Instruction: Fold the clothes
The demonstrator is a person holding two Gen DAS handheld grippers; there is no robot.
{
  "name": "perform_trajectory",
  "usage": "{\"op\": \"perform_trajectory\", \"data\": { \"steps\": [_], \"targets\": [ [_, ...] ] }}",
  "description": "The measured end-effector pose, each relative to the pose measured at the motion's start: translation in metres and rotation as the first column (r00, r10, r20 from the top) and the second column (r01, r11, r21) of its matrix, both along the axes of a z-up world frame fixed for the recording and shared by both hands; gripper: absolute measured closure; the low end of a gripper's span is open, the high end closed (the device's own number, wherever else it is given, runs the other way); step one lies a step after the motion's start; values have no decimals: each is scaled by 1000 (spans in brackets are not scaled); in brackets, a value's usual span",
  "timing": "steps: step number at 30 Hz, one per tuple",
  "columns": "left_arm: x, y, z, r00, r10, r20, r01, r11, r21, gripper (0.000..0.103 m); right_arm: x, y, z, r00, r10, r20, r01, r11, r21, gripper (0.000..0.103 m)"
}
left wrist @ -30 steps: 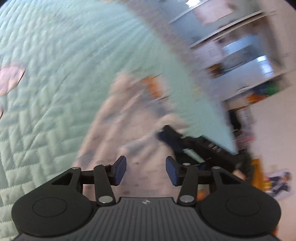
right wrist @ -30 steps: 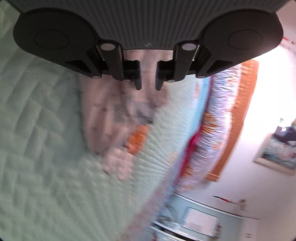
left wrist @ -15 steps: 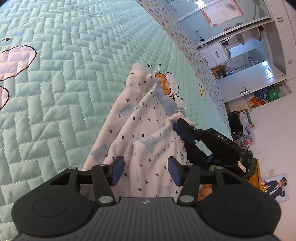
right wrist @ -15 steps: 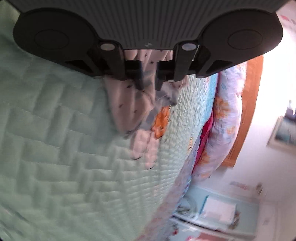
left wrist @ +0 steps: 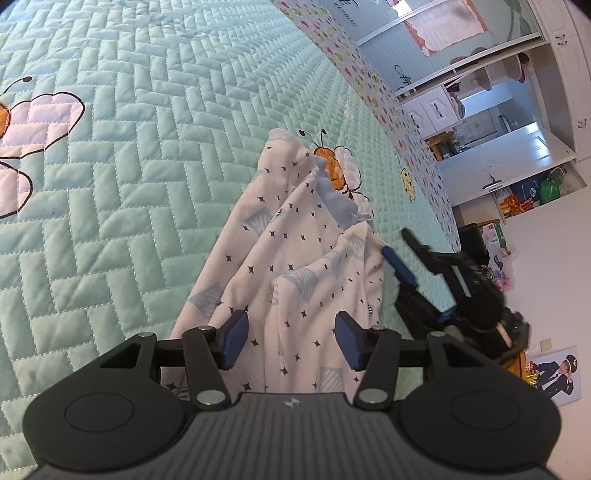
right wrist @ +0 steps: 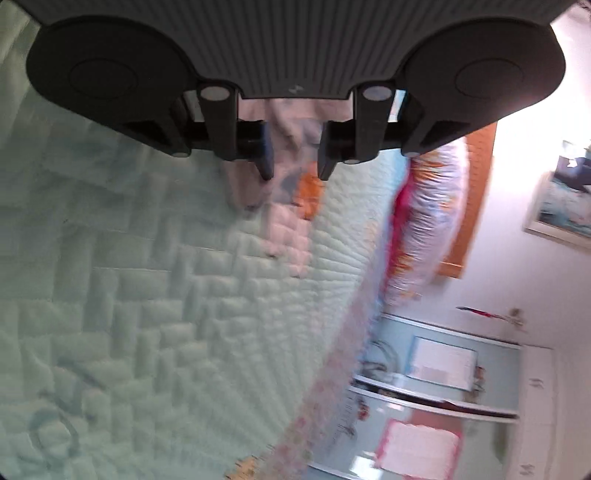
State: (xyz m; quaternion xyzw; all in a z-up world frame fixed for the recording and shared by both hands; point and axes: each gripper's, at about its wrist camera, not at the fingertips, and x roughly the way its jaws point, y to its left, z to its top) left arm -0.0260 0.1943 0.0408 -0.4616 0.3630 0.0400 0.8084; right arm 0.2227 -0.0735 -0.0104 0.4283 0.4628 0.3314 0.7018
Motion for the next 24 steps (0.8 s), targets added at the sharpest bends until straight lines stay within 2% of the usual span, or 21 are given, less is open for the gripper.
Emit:
{"op": "perform_trajectory", "data": {
  "steps": [2, 4, 6, 7, 8, 10, 11, 12, 16, 19, 24],
  "targets": [
    [-1, -1, 0, 1000, 2, 2, -2, 1000, 6, 48, -4, 7, 5, 999, 47, 9, -47, 999, 26, 75],
    [-2, -1, -1, 1000, 5, 3, -5, 1000, 5, 48, -3, 18, 6, 995, 103, 14, -103, 995, -2, 75],
    [-2, 0, -1, 1000, 6, 2, -6, 1000, -3, 48, 1, 33, -3, 991, 134, -7, -134, 988, -79, 74],
    [-1, 1, -2, 1000, 7, 1, -7, 1000, -9, 48, 3, 34, -5, 991, 130, -9, -131, 987, -95, 85],
    [-1, 1, -2, 1000, 7, 1, -7, 1000, -14, 48, 5, 35, -7, 992, 126, -11, -126, 986, -111, 91],
    [0, 2, -1, 1000, 2, -2, -2, 1000, -11, 48, 3, 31, -4, 994, 105, 1, -104, 987, -123, 87],
    [-1, 1, 1, 1000, 1, 1, -1, 1000, -10, 48, 0, 27, 1, 996, 89, 15, -87, 989, -119, 79],
    [-2, 1, 4, 1000, 1, 6, -1, 1000, -9, 48, -4, 24, 9, 996, 80, 39, -75, 990, -117, 77],
    [-12, 9, 17, 997, 33, 69, -31, 999, -27, 48, -20, 11, 24, 992, 117, 40, -116, 993, -20, 76],
    [-11, 22, 22, 994, 84, 71, -81, 996, -39, 48, -39, 4, 22, 986, 163, 34, -162, 986, -29, 76],
    [-2, 37, 21, 992, 119, 50, -117, 992, -58, 48, -34, 36, 25, 973, 219, 68, -215, 974, -70, 76]
  ]
}}
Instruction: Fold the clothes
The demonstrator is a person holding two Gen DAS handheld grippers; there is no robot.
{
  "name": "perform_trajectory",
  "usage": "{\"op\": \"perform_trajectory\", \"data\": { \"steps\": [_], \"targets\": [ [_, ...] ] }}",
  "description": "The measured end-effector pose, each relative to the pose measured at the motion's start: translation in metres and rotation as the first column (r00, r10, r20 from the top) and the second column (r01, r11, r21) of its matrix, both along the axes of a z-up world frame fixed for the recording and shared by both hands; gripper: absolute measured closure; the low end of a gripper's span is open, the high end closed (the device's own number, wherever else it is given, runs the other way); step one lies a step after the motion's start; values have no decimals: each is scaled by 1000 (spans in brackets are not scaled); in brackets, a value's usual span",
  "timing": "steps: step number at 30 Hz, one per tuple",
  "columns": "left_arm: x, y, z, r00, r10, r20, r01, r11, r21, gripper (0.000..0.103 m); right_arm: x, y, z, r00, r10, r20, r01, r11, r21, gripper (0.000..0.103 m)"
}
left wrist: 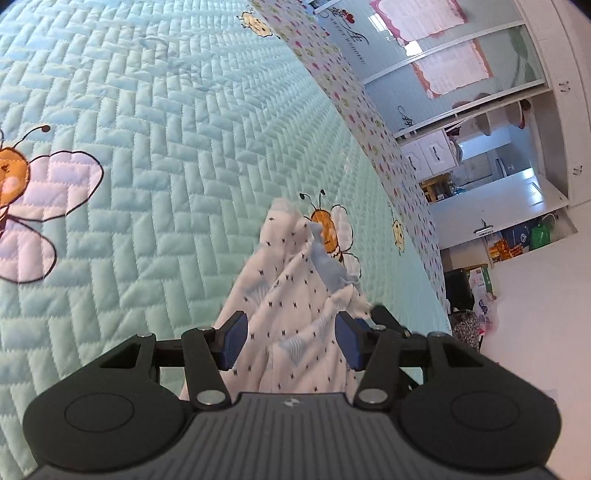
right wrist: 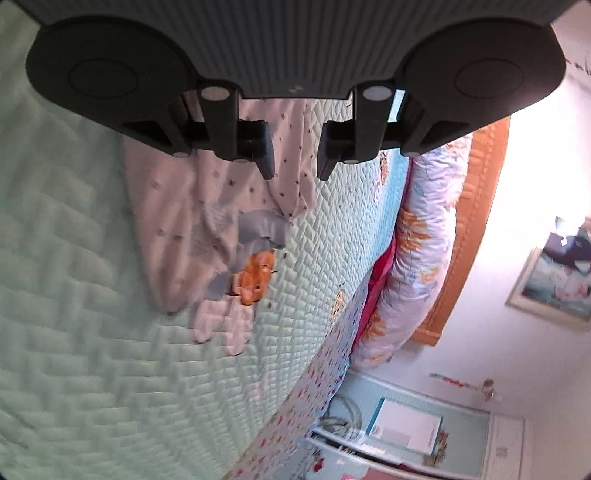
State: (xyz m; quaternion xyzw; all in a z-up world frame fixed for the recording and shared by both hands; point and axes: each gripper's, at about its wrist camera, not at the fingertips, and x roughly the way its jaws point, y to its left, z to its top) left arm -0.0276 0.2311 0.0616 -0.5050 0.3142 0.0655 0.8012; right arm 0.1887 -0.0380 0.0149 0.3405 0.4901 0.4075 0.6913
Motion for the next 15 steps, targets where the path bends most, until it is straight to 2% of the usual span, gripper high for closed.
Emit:
{"op": "perform_trajectory", "data": {
  "steps": [3, 5, 7, 8, 9, 10, 11, 12, 14, 15],
  "targets": [
    [4, 2, -5, 1000, -4, -5, 4, 1000, -27, 48, 3, 20, 3, 999, 26, 45, -24, 999, -47, 76],
    [6, -1, -8, 1000, -17, -1, 17, 999, -30, 46, 5, 29, -3, 998, 60, -6, -60, 998, 19, 76],
    [10, -5, -16, 999, -33, -19, 32, 999, -27, 46, 4, 44, -11, 995, 100, -30, -99, 995, 24, 76],
    [12, -7, -20, 999, -40, -33, 39, 999, -29, 46, 5, 53, -16, 994, 109, -29, -110, 994, -24, 76],
    [12, -7, -24, 998, -41, -43, 40, 999, -32, 46, 6, 61, -23, 993, 114, -21, -116, 989, -90, 79],
    [10, -7, -24, 998, -43, -40, 42, 999, -31, 46, 8, 69, -29, 993, 120, -13, -120, 980, -156, 99],
    [9, -6, -24, 998, -44, -37, 43, 999, -30, 47, 8, 64, -27, 996, 90, -11, -91, 986, -140, 102],
    [7, -5, -22, 998, -44, -35, 43, 999, -28, 47, 8, 57, -24, 998, 59, -10, -60, 991, -123, 100],
    [-2, -3, -14, 999, -36, -28, 36, 999, -11, 47, 4, 38, -14, 1000, 8, 2, -8, 998, -70, 73],
    [-7, -3, -9, 999, -35, -20, 35, 999, -5, 47, 0, 25, -6, 1000, -11, 12, 12, 999, -34, 71]
  ]
}}
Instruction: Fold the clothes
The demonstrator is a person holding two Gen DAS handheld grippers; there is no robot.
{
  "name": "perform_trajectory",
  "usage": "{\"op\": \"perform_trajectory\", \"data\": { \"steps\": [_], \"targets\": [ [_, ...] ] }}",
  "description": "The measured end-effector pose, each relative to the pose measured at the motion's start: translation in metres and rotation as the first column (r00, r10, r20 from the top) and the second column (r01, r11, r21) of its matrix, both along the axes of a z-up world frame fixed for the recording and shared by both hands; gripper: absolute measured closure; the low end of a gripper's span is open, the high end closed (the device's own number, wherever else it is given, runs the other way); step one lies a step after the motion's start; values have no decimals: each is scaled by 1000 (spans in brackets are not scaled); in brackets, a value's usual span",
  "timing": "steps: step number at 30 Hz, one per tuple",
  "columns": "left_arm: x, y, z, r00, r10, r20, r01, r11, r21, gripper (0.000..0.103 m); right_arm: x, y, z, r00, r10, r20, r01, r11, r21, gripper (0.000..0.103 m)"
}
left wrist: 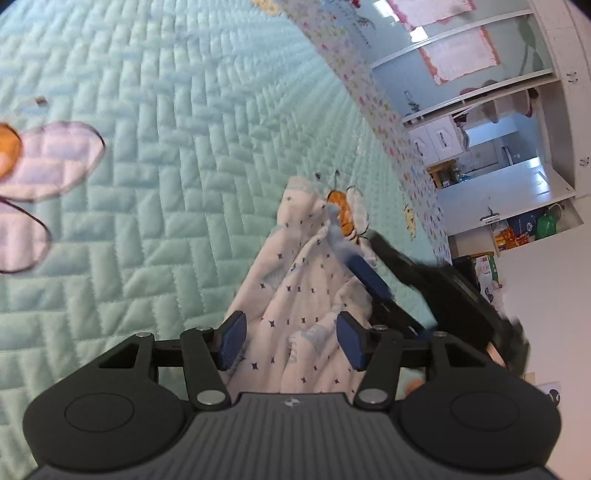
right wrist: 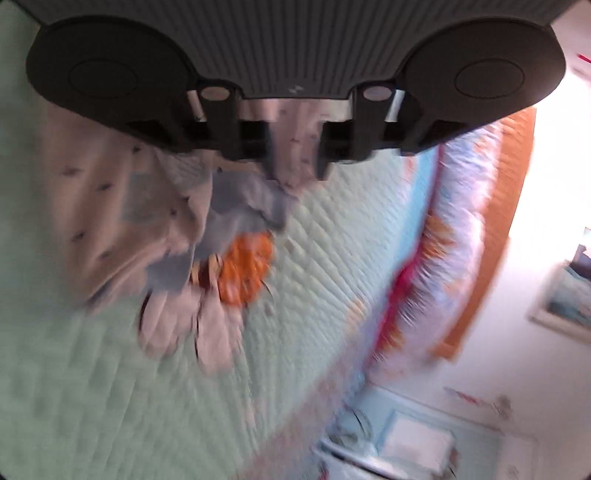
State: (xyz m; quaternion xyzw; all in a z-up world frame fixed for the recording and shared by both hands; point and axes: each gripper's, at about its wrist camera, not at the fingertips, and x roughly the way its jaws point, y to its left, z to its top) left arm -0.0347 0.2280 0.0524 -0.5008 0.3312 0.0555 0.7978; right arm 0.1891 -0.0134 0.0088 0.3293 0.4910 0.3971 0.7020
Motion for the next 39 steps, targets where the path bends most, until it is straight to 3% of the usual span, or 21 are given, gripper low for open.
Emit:
{"op": "perform_trajectory", "data": {
  "steps": [3, 5, 8, 10, 13, 15, 17, 20, 24, 25, 26, 29, 34, 36, 37, 39],
  "targets": [
    [-21, -5, 14, 1000, -9, 29, 9, 1000, -10, 46, -31, -36, 18, 1000, 25, -8, -24, 998, 57, 71],
    [-36, -15, 20, 999, -35, 41, 36, 999, -26, 46, -61, -57, 28, 998, 59, -8, -58, 995, 75, 64],
    [-54, -32, 25, 997, -78, 29, 79, 996, -43, 44, -112, -82, 26, 994, 81, -72, -73, 991, 108, 61],
    [-65, -44, 28, 996, -89, 14, 90, 995, -40, 44, -139, -94, 16, 989, 89, -116, -78, 992, 94, 58],
    [-75, -61, 31, 992, -125, -12, 125, 992, -27, 43, -160, -104, -10, 986, 27, -162, -39, 997, -73, 61],
    [-82, -72, 36, 988, -153, -18, 153, 988, 0, 43, -168, -119, -17, 977, -38, -211, 35, 999, -16, 64],
    [-93, -79, 42, 985, -174, -9, 174, 984, 26, 43, -183, -129, -1, 981, -46, -186, 55, 997, 46, 60],
    [-109, -89, 39, 979, -205, -25, 205, 979, 19, 43, -217, -135, 17, 985, 12, -170, 13, 989, 144, 56],
    [-122, -106, 27, 972, -227, -55, 227, 974, -9, 43, -248, -139, -6, 965, 23, -260, -5, 997, 71, 50],
    [-124, -107, 26, 972, -224, -63, 224, 975, -16, 43, -248, -135, -15, 961, 15, -275, -12, 1000, 13, 54],
    [-127, -109, 25, 972, -224, -68, 223, 975, -20, 43, -252, -138, -16, 962, 2, -272, 1, 1000, 13, 69],
    [-139, -108, 28, 973, -221, -59, 222, 975, 3, 43, -264, -145, -12, 968, -13, -251, 23, 999, 38, 60],
    [-158, -98, 20, 982, -167, -87, 166, 986, -12, 43, -273, -136, -3, 974, 54, -221, -32, 994, 102, 60],
    [-161, -96, 11, 982, -157, -110, 155, 988, -25, 42, -275, -127, -12, 974, 70, -216, -70, 998, 10, 60],
    [-162, -94, 6, 981, -153, -122, 151, 988, -30, 42, -273, -130, -15, 973, 65, -220, -74, 997, -33, 73],
    [-163, -93, -5, 976, -155, -151, 151, 988, -35, 42, -279, -136, -15, 971, 43, -234, -52, 998, -35, 74]
  ]
}}
